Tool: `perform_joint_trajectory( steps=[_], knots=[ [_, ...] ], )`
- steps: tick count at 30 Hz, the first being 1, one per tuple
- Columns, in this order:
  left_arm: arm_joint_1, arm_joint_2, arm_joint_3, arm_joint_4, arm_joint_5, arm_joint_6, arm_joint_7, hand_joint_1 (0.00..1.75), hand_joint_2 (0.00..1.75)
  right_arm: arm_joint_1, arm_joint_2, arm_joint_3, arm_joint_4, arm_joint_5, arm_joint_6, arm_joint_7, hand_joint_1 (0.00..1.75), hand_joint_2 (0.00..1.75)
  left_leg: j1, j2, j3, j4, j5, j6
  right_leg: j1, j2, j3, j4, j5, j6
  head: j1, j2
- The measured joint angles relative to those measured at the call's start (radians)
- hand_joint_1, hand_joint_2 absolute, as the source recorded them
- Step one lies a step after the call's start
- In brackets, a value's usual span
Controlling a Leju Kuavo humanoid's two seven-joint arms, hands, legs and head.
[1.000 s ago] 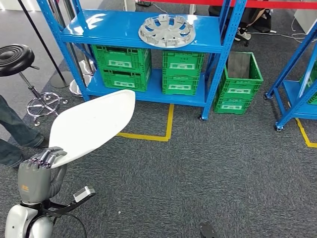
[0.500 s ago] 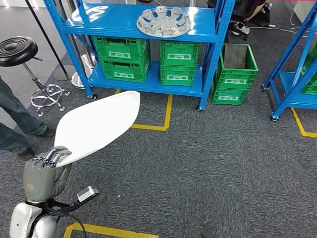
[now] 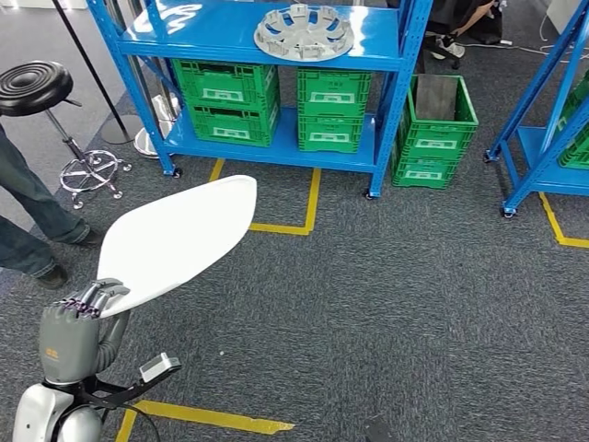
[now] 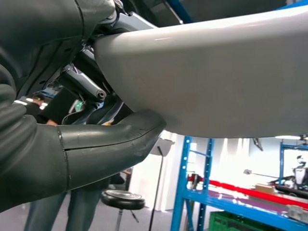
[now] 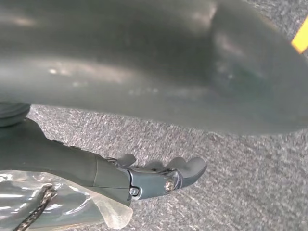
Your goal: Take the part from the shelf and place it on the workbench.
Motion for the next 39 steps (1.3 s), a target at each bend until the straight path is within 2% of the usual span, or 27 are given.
perform_joint_trajectory(
  steps=[2, 9, 13, 39],
  knots=[
    [0.003, 0.0, 0.001, -0.001, 0.001, 0.0, -0.004, 1.75, 1.75, -0.001, 0.001, 0.002, 0.0, 0.0, 0.0, 0.0, 0.0, 0.0, 0.0, 0.0, -0.003, -0.001, -0.002, -0.005, 0.001, -0.001, -0.004, 0.002, 0.001, -0.001, 0.001, 0.0],
    [0.007, 0.001, 0.003, -0.002, 0.004, 0.0, -0.007, 1.75, 1.75, -0.001, 0.001, 0.009, 0.0, -0.002, 0.0, -0.005, 0.0, 0.0, -0.001, 0.0, -0.01, 0.002, 0.004, 0.004, -0.001, -0.001, -0.007, -0.004, 0.012, 0.011, 0.001, 0.0],
    [0.009, 0.002, 0.003, -0.002, 0.004, 0.0, -0.007, 1.75, 1.75, -0.001, 0.001, 0.014, 0.0, -0.004, 0.0, -0.009, 0.0, 0.0, -0.001, 0.0, -0.012, 0.003, 0.007, 0.007, -0.002, -0.001, -0.009, -0.004, 0.015, 0.014, 0.0, 0.0],
    [0.01, 0.003, 0.003, -0.002, -0.01, 0.0, -0.005, 1.75, 1.75, 0.0, 0.002, 0.014, 0.0, -0.021, 0.028, -0.015, 0.0, 0.0, -0.001, 0.0, -0.014, 0.003, 0.01, 0.007, -0.002, 0.0, -0.013, -0.002, 0.017, 0.014, 0.0, 0.0]
  ],
)
